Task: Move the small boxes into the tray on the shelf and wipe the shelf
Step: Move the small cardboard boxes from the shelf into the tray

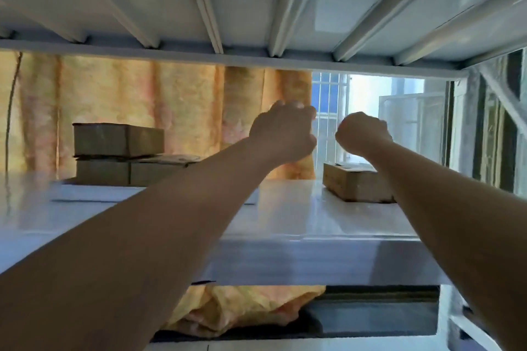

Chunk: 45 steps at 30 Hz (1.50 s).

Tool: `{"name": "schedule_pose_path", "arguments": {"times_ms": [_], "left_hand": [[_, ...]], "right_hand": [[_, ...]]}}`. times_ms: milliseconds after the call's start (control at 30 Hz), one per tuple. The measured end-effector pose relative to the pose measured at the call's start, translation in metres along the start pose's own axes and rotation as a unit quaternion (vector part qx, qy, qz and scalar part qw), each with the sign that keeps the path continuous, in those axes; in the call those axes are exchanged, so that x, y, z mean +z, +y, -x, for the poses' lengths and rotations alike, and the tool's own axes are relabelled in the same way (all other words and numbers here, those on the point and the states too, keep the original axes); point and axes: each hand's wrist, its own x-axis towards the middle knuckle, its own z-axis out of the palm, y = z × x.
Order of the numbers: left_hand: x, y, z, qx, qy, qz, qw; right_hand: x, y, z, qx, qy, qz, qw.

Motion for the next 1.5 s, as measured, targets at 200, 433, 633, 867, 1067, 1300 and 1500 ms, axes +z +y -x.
{"name": "schedule_pose_path", "arguments": {"times_ms": [200,433,633,867,1067,1300,1500], "left_hand": [[0.061,0.084,-0.045,-0.084,-0.097,0.117,0.985],[0.097,0.112,-0.086,-0.11,-0.173,0.113,0.972],[0.127,0.117,-0.087,-0.102,-0.208,0.044,0.972],[0.118,0.117,-0.08,-0.127,-0.221,0.115,0.96],[0.116,0.112,-0.077,-0.112,-0.248,0.136,0.953],[0.124,0.114,-0.074,-0.12,-0.245,0.101,0.957],[0.115,0.114,-0.071,-0.221,-0.165,0.195,0.941]], "right_hand": [[-0.008,0.104,-0.018,0.042,-0.038,-0.073,0.996],[-0.003,0.139,-0.015,0.003,-0.125,-0.076,0.989],[0.001,0.146,-0.012,0.012,-0.15,-0.101,0.983],[-0.019,0.149,-0.006,0.045,-0.225,-0.172,0.958],[-0.014,0.153,-0.002,0.047,-0.226,-0.149,0.962],[-0.013,0.155,-0.004,0.055,-0.223,-0.151,0.962],[-0.011,0.156,-0.006,0.08,-0.137,-0.23,0.96]]}}
